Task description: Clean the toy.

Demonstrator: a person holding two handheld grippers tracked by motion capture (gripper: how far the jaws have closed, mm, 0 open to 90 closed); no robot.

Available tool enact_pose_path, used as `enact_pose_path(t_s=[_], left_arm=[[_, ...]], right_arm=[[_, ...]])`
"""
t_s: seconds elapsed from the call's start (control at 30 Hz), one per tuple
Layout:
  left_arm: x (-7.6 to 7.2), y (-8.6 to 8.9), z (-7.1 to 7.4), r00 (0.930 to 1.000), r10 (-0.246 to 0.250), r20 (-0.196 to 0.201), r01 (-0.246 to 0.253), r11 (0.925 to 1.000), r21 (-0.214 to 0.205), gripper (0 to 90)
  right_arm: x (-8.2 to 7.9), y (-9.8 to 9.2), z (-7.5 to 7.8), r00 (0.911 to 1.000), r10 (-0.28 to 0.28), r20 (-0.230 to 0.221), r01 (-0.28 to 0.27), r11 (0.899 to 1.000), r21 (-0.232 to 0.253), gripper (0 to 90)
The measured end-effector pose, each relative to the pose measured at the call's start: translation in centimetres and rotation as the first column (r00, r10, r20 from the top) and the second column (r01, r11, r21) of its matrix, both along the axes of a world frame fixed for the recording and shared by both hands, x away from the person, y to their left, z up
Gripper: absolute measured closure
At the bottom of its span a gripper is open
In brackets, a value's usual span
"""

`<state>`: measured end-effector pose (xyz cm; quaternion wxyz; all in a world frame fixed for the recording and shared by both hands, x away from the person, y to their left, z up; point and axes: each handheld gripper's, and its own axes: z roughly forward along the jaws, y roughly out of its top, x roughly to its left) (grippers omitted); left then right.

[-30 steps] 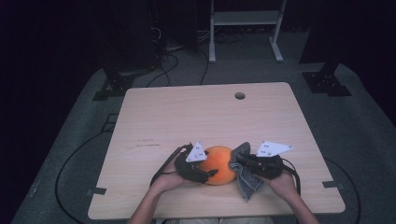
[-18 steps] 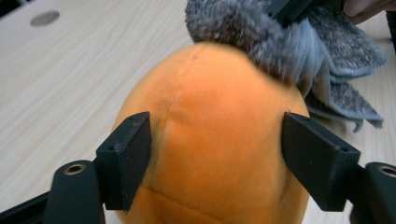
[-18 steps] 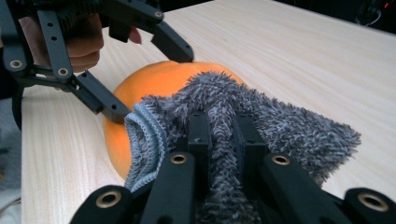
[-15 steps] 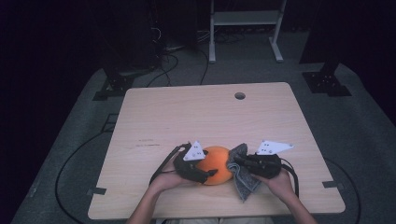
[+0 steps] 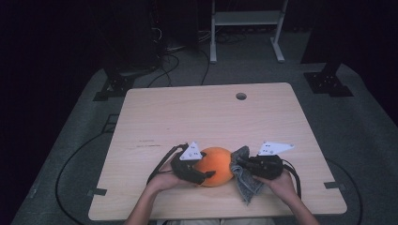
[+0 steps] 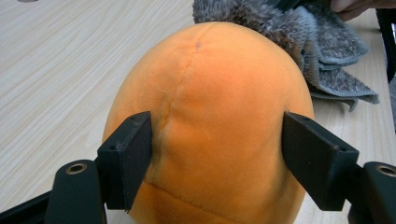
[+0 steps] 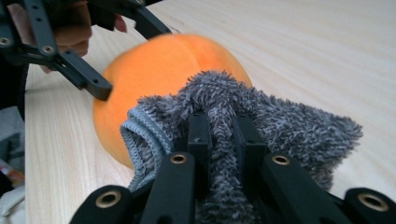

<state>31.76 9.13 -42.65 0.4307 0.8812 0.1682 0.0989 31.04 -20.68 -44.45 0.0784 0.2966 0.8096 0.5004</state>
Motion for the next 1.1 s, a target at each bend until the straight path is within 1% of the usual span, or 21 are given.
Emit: enact_pose_path(t_s=[0.1,0.17,0.2,0.27,0.3,0.33,0.4,0.47,0.53,0.6,0.63,0.67,0.7,0.73,0.77,0.8,0.83,0.9,0.93,1.0,1.1], left_arm=[[0.0,0.0,0.0,1.0000,0.000,0.001,0.000,1.0000,-0.002,26.0],[-0.1,-0.2,0.1,0.9999,-0.003,0.016,0.004,1.0000,-0.004,25.8],[-0.3,-0.3,0.1,0.9996,-0.008,0.027,0.008,1.0000,-0.004,25.5],[-0.5,-0.8,0.1,0.9989,-0.019,0.044,0.019,0.9998,-0.001,25.5],[-0.7,-1.1,0.2,0.9984,-0.026,0.051,0.026,0.9997,0.001,25.6],[-0.9,-1.5,0.3,0.9977,-0.038,0.056,0.038,0.9993,0.002,25.7],[-1.4,-2.3,0.3,0.9958,-0.059,0.071,0.058,0.9982,0.015,25.9],[-1.9,-3.1,0.5,0.9921,-0.090,0.088,0.087,0.9954,0.040,25.9],[-2.2,-3.5,0.7,0.9884,-0.118,0.095,0.113,0.9921,0.053,25.9],[-2.4,-3.4,0.9,0.9865,-0.137,0.090,0.134,0.9904,0.035,25.8],[-2.4,-3.2,1.1,0.9858,-0.146,0.084,0.144,0.9893,0.020,25.1],[-2.2,-3.0,1.3,0.9868,-0.144,0.075,0.144,0.9895,-0.002,22.8],[-2.0,-2.8,1.5,0.9895,-0.129,0.065,0.131,0.9912,-0.019,20.5],[-1.8,-2.6,1.6,0.9927,-0.103,0.063,0.105,0.9942,-0.027,19.0],[-1.6,-2.6,1.6,0.9948,-0.073,0.071,0.074,0.9972,-0.012,17.1],[-1.4,-2.6,1.4,0.9957,-0.052,0.077,0.051,0.9986,0.015,16.4],[-1.3,-2.6,1.2,0.9961,-0.040,0.079,0.037,0.9985,0.040,16.5],[-1.2,-2.6,0.7,0.9970,-0.033,0.070,0.030,0.9985,0.047,17.2],[-1.2,-2.5,0.6,0.9974,-0.032,0.065,0.029,0.9988,0.040,18.3],[-1.1,-2.4,0.6,0.9981,-0.029,0.054,0.026,0.9988,0.041,19.4],[-0.9,-2.0,0.4,0.9989,-0.026,0.038,0.025,0.9988,0.042,20.0]], right_arm=[[0.2,-0.6,-0.7,0.9993,-0.017,-0.034,0.016,0.999,-0.044,79.3],[0.2,-0.8,-0.8,0.9989,-0.020,-0.043,0.018,0.998,-0.059,79.2],[0.1,-0.9,-0.7,0.9991,-0.023,-0.034,0.021,0.998,-0.058,79.3],[0.0,-1.0,0.0,0.9996,-0.028,-0.009,0.027,0.999,-0.040,79.2],[-0.1,-1.0,0.5,0.9995,-0.029,0.013,0.029,0.999,-0.033,79.3],[-0.3,-0.9,1.1,0.9989,-0.030,0.036,0.030,0.999,-0.016,79.3],[-0.6,-0.6,2.3,0.9976,-0.016,0.068,0.014,1.000,0.027,79.3],[-1.0,0.0,3.3,0.9948,0.009,0.101,-0.014,0.999,0.048,79.3],[-1.4,0.8,3.8,0.9924,0.036,0.118,-0.042,0.998,0.048,79.3],[-1.6,1.6,3.6,0.9912,0.053,0.121,-0.056,0.998,0.019,79.2],[-1.6,2.0,3.3,0.9907,0.062,0.121,-0.061,0.998,-0.007,79.2],[-1.6,2.3,3.1,0.9894,0.066,0.129,-0.062,0.998,-0.033,79.3],[-1.7,2.4,2.9,0.9896,0.066,0.128,-0.063,0.997,-0.033,79.3],[-1.7,2.5,2.8,0.9898,0.067,0.125,-0.065,0.998,-0.026,79.3],[-1.8,2.6,2.8,0.9892,0.070,0.129,-0.067,0.997,-0.030,79.3],[-1.8,2.6,2.8,0.9881,0.071,0.136,-0.067,0.997,-0.034,79.3],[-1.8,2.6,2.8,0.9883,0.070,0.136,-0.066,0.997,-0.034,79.3],[-1.6,2.4,2.6,0.9892,0.066,0.131,-0.062,0.997,-0.038,79.3],[-1.5,2.3,2.4,0.9902,0.065,0.123,-0.060,0.997,-0.038,79.3],[-1.1,1.7,1.9,0.9939,0.054,0.095,-0.053,0.998,-0.019,79.3],[-0.6,0.5,1.3,0.9974,0.022,0.068,-0.020,0.999,-0.027,79.3]])
